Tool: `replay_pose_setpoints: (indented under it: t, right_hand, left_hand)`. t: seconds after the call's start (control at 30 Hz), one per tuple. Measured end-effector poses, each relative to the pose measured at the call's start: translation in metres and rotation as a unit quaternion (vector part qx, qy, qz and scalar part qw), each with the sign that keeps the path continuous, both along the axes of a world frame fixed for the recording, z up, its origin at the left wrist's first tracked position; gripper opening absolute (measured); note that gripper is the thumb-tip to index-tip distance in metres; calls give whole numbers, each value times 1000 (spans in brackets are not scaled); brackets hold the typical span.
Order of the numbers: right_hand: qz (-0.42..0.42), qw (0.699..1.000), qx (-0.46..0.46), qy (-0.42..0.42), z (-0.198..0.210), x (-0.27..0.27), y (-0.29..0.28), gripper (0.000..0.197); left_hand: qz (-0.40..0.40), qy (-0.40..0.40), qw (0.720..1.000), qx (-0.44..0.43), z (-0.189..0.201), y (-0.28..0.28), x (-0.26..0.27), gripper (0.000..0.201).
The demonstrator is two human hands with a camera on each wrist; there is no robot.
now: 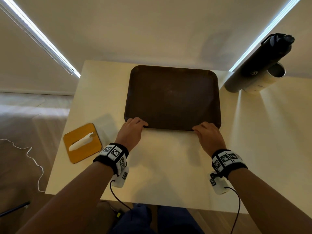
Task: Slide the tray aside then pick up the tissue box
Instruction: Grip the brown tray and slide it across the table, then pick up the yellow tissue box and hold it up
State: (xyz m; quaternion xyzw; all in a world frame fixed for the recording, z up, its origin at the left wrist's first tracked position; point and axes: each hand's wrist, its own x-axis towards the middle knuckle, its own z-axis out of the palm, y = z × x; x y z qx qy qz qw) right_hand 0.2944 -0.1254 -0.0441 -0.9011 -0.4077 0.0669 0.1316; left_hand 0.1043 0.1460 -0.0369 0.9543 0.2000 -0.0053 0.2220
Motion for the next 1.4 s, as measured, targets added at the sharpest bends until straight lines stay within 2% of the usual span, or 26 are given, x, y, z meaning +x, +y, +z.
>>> replay_pose_setpoints:
  t: [0.13, 0.23, 0.4, 0.5, 0.57, 0.7, 0.8, 0.9, 0.97, 1.1, 1.27, 1.4]
  right_hand:
    - [-5, 1000, -20, 9, 5, -3, 1, 20]
    - [-1, 999, -28, 24, 19, -13, 12, 24]
    - [141, 987, 11, 70, 48, -69, 63, 44]
    - [219, 969, 16, 117, 58, -113, 104, 54]
    - [237, 958, 28, 161, 62, -143, 131, 57]
    - [204, 942, 26, 264, 67, -191, 175, 60]
    - [185, 939, 13, 291, 61, -213, 198, 64]
    - [152, 937, -1, 316, 54, -223, 213, 66]
    - [133, 932, 2, 338, 53, -227, 217, 64]
    - [107, 922, 17, 373, 57, -233, 221, 52]
    - [106, 931, 19, 348, 62, -228, 230, 46]
    - [103, 937, 46, 332, 66, -205, 245, 43]
  left_hand:
    - [-1, 0, 1000, -15, 4, -1, -2, 31]
    - [-12, -6, 999, -45, 25, -8, -9, 38]
    - [13, -63, 997, -32, 75, -17, -66, 39]
    - [74, -94, 993, -17, 93, -4, -123, 40]
    - [129, -122, 984, -14, 96, 9, -160, 41]
    - [245, -162, 956, -19, 87, 35, -215, 50]
    - [296, -157, 937, -94, 70, 51, -233, 59]
    - [317, -114, 922, -194, 48, 64, -240, 87]
    - [310, -77, 912, -258, 41, 72, -240, 102]
    - [263, -95, 885, -371, 36, 82, -236, 96]
    - [254, -94, 892, -363, 37, 89, -228, 95]
    - [246, -109, 888, -373, 43, 105, -203, 96]
